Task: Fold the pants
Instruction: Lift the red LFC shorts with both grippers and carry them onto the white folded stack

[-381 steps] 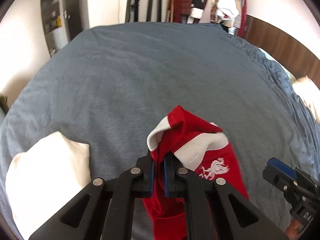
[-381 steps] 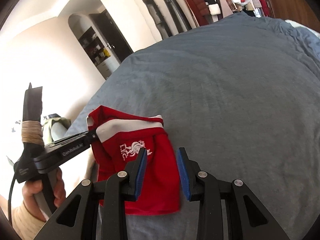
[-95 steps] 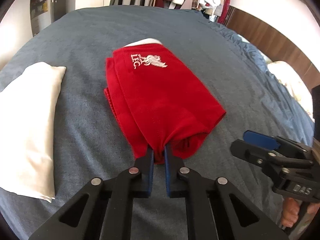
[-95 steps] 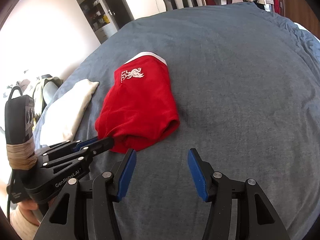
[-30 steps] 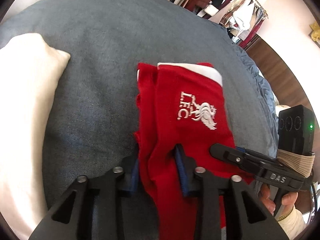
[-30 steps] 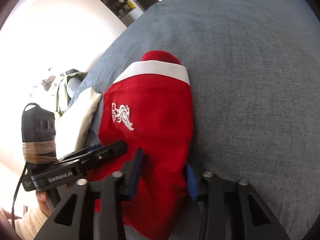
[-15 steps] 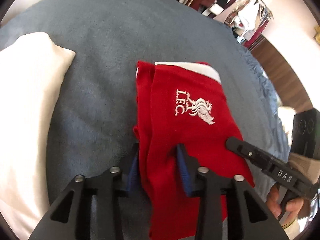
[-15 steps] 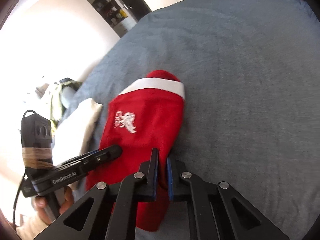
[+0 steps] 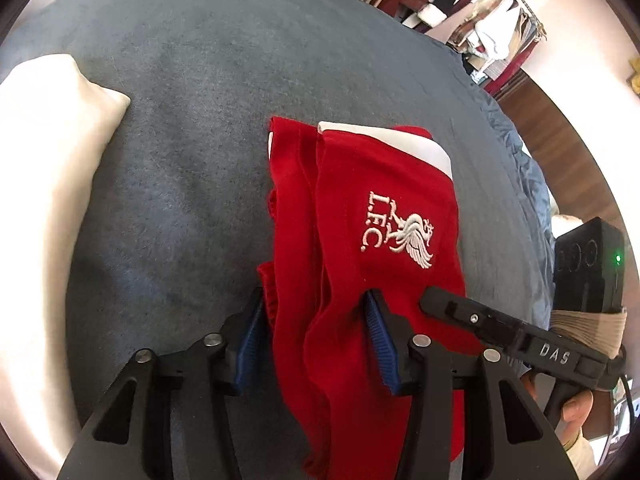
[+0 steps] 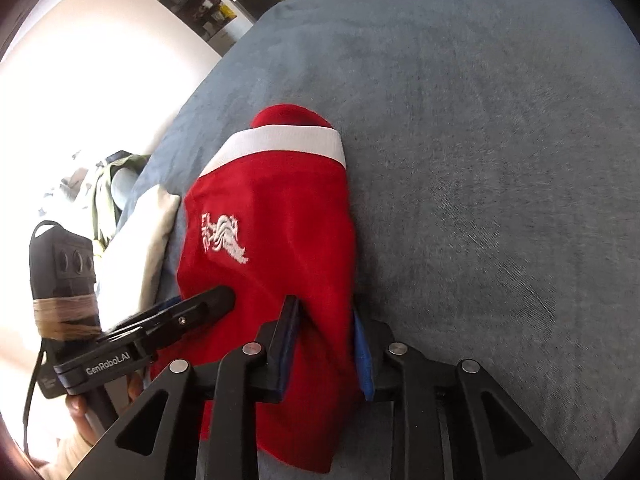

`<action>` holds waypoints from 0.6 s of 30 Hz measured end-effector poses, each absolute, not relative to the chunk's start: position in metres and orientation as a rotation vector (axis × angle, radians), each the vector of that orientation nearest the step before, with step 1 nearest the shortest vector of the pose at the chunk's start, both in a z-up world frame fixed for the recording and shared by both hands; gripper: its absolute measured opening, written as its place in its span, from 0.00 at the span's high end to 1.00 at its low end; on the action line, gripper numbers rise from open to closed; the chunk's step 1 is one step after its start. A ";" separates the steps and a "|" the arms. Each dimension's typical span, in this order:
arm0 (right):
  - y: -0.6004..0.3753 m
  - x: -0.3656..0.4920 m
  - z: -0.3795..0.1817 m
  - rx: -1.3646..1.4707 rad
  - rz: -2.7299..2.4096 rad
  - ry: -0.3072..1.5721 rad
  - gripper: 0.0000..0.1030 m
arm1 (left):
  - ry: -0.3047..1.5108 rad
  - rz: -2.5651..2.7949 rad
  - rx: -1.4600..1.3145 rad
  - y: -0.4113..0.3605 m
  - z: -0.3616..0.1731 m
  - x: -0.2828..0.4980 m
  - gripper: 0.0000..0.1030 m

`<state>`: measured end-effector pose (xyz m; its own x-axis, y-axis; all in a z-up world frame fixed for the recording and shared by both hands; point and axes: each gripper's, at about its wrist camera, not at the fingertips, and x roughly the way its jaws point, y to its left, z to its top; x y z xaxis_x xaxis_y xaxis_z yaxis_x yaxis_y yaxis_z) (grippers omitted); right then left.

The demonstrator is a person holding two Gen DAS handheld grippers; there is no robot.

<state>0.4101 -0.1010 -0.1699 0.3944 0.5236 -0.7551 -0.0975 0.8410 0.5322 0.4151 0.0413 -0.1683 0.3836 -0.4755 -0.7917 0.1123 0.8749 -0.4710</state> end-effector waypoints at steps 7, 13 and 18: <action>-0.095 0.410 -0.163 0.473 0.449 1.056 0.91 | 1.072 -0.424 -0.369 0.042 -0.152 0.405 0.81; -0.089 0.392 -0.131 0.419 0.412 0.984 0.94 | 1.014 -0.405 -0.290 0.033 -0.126 0.395 0.83; -0.091 0.382 -0.104 0.391 0.402 0.950 0.94 | 0.991 -0.414 -0.289 0.035 -0.109 0.390 0.83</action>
<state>0.3821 -0.0908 -0.1042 0.5195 0.4933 -0.6977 -0.1578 0.8579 0.4891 0.3899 0.0352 -0.1092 0.4801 -0.4628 -0.7452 0.2044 0.8852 -0.4180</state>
